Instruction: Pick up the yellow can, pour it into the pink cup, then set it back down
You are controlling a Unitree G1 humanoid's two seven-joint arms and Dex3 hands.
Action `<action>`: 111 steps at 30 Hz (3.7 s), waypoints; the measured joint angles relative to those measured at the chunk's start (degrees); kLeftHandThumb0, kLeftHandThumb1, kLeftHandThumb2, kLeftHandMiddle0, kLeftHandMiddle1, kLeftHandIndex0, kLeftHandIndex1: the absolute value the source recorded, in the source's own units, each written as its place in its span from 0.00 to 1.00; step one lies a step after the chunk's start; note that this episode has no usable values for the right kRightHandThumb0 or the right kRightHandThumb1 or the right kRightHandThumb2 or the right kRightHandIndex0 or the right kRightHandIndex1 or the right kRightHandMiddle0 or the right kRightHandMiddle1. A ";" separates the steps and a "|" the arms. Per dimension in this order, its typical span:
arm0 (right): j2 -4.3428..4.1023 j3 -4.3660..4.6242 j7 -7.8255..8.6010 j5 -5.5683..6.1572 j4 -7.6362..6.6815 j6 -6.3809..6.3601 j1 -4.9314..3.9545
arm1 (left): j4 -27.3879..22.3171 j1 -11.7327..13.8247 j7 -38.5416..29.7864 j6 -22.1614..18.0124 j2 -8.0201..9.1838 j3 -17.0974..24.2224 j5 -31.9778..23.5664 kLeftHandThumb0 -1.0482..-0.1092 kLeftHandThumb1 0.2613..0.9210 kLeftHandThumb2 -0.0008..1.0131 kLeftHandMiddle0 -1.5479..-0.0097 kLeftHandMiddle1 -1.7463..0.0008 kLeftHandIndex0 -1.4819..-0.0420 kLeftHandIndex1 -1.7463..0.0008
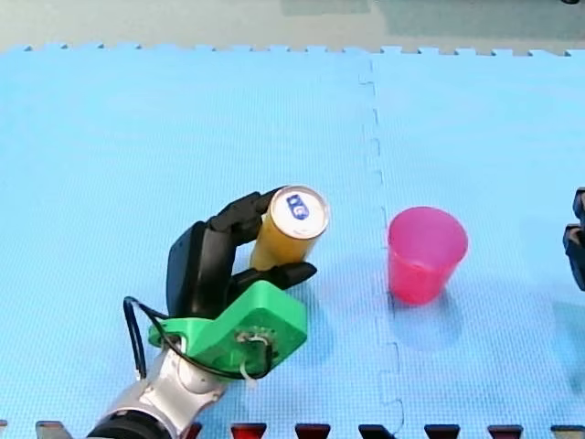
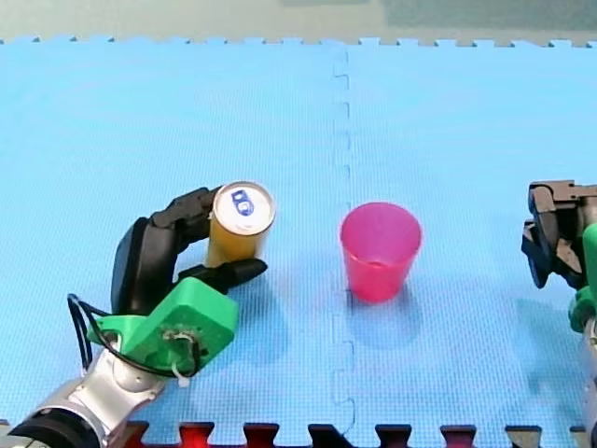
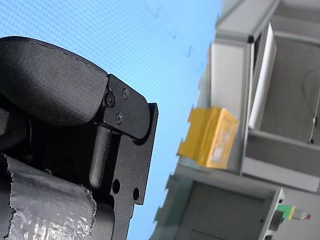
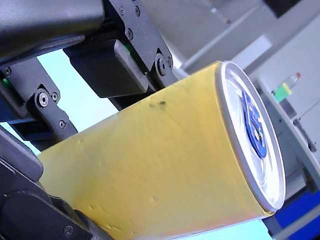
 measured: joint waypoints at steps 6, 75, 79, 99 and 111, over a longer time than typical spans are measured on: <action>-0.06 -0.02 0.04 0.00 0.01 -0.16 0.00 | 0.71 0.00 -1.58 -0.44 -0.11 0.12 -2.42 0.76 0.84 0.00 0.20 1.00 0.22 1.00; -0.47 -0.16 0.79 0.15 0.05 -0.19 0.31 | 1.37 -0.25 -23.66 3.58 -0.69 8.28 -15.05 0.03 0.76 0.00 0.79 1.00 0.86 1.00; -0.47 -0.11 0.72 0.11 0.01 -0.18 0.37 | 1.23 -0.25 -26.70 3.60 -1.12 9.65 -17.25 0.03 0.76 0.00 0.81 1.00 0.89 1.00; -0.38 0.03 0.62 0.05 0.02 -0.18 0.60 | -1.47 2.61 -52.41 2.51 0.89 20.67 -33.14 0.00 1.00 0.04 0.84 1.00 0.90 1.00; -0.22 0.26 0.25 -0.07 0.24 -0.16 0.60 | -4.70 4.42 -62.29 5.93 2.10 25.21 -39.80 0.00 1.00 0.05 0.84 1.00 0.87 0.99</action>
